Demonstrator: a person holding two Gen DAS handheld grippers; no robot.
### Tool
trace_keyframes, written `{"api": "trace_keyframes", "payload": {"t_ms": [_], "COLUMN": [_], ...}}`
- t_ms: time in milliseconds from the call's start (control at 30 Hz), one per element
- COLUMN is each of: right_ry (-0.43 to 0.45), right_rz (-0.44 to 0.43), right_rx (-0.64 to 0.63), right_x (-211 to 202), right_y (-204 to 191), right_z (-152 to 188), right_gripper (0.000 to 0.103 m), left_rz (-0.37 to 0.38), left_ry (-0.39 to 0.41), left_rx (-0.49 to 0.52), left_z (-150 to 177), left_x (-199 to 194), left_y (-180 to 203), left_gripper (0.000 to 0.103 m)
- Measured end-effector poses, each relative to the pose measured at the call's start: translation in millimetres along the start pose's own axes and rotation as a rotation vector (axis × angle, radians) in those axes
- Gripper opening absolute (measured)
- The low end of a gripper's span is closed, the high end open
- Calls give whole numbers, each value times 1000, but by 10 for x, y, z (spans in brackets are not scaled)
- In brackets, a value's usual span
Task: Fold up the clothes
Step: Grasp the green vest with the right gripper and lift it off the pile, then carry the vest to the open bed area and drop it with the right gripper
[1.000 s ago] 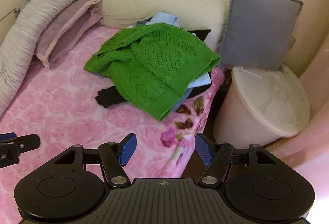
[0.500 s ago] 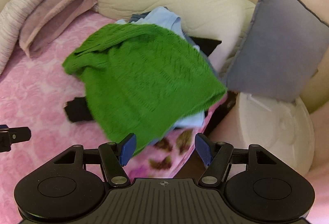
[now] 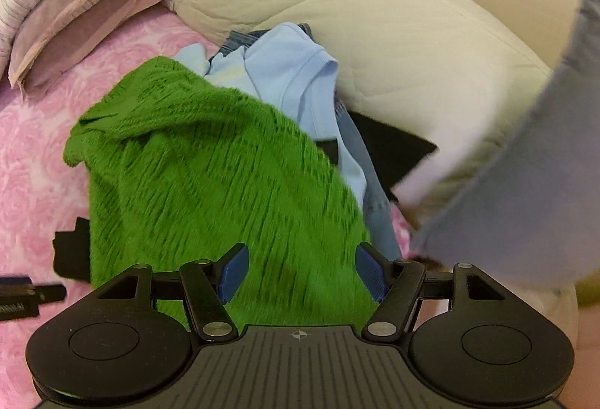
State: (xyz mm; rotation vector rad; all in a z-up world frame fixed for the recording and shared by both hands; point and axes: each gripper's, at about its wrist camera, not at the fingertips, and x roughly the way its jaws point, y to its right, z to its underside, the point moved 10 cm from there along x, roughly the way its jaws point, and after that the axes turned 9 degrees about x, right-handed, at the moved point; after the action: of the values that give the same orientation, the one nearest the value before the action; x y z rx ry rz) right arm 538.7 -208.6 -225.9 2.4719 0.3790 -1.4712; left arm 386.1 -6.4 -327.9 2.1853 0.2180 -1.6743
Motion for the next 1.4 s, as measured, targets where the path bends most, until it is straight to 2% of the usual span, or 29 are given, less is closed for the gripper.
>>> {"api": "trace_keyframes", "payload": {"t_ms": [233, 333, 400, 433, 667, 800, 900, 1067, 1200, 1400], "right_ry": [67, 89, 67, 67, 243, 411, 512, 611, 657, 694], "right_rz": [-30, -128, -211, -244, -357, -466, -545, -709, -852, -1058], "right_rx": [-81, -81, -91, -101, -254, -341, -388, -438, -460, -406], "right_x": [408, 527, 517, 469, -485, -1235, -1715, -2534, -3211, -4192], "right_y": [30, -22, -119, -180, -810, -1398, -1826, -2595, -3296, -4220], "right_z": [-312, -363, -361, -357, -284, -263, -229, -29, 228, 588], "right_gripper": [67, 66, 21, 10, 5, 4, 4, 4, 4, 4], "left_rz": [-13, -13, -14, -14, -27, -48, -79, -138, -204, -341], "left_ry": [7, 31, 50, 60, 167, 258, 343, 465, 542, 644], "left_rx": [-73, -104, -116, -122, -192, -270, -337, -456, -555, -703], "left_z": [-75, -100, -110, -109, 67, 286, 540, 1146, 1823, 3048], "left_x": [39, -34, -125, -181, -751, -1194, -1608, -2267, -2821, -3719], "left_y": [-163, -238, -274, -293, -554, -849, -1150, -1704, -2191, -2933], "left_gripper": [57, 57, 55, 55, 54, 53, 53, 53, 52, 52]}}
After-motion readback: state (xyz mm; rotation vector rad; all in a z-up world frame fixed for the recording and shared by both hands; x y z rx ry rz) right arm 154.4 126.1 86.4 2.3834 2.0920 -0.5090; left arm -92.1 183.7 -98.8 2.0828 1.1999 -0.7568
